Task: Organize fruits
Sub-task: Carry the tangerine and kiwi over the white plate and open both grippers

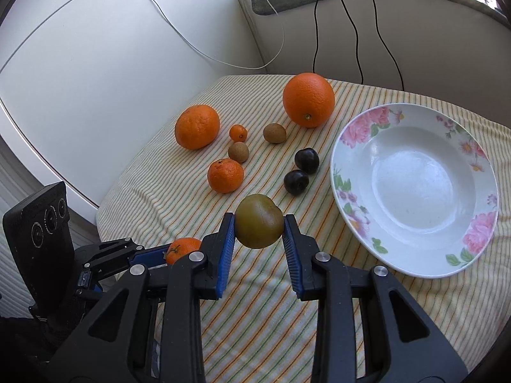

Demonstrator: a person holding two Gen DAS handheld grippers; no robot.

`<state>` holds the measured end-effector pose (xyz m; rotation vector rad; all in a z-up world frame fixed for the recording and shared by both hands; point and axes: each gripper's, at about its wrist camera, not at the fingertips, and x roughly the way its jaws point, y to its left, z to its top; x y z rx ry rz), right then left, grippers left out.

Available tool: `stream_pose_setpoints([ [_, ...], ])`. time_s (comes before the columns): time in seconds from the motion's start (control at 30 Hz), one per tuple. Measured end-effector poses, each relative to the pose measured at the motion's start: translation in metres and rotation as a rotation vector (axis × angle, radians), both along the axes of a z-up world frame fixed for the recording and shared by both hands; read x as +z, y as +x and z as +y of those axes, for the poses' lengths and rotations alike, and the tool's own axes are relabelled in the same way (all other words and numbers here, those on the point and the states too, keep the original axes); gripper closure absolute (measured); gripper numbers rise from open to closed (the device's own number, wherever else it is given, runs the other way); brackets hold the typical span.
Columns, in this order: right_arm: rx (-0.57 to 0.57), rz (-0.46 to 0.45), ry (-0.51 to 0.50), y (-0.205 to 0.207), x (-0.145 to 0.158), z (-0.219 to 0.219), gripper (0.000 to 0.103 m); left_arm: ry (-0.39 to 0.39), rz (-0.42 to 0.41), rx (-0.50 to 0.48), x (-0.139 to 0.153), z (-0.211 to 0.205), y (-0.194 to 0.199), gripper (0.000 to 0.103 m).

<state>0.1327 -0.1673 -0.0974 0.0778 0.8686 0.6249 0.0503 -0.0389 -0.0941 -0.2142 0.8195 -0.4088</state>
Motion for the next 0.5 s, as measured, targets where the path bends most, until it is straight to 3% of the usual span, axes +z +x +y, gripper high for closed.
stream_pose_setpoints([
  [0.5, -0.164, -0.075, -0.023, 0.004, 0.010, -0.074, 0.072, 0.028, -0.084, -0.098, 0.028, -0.051, 0.039, 0.068],
])
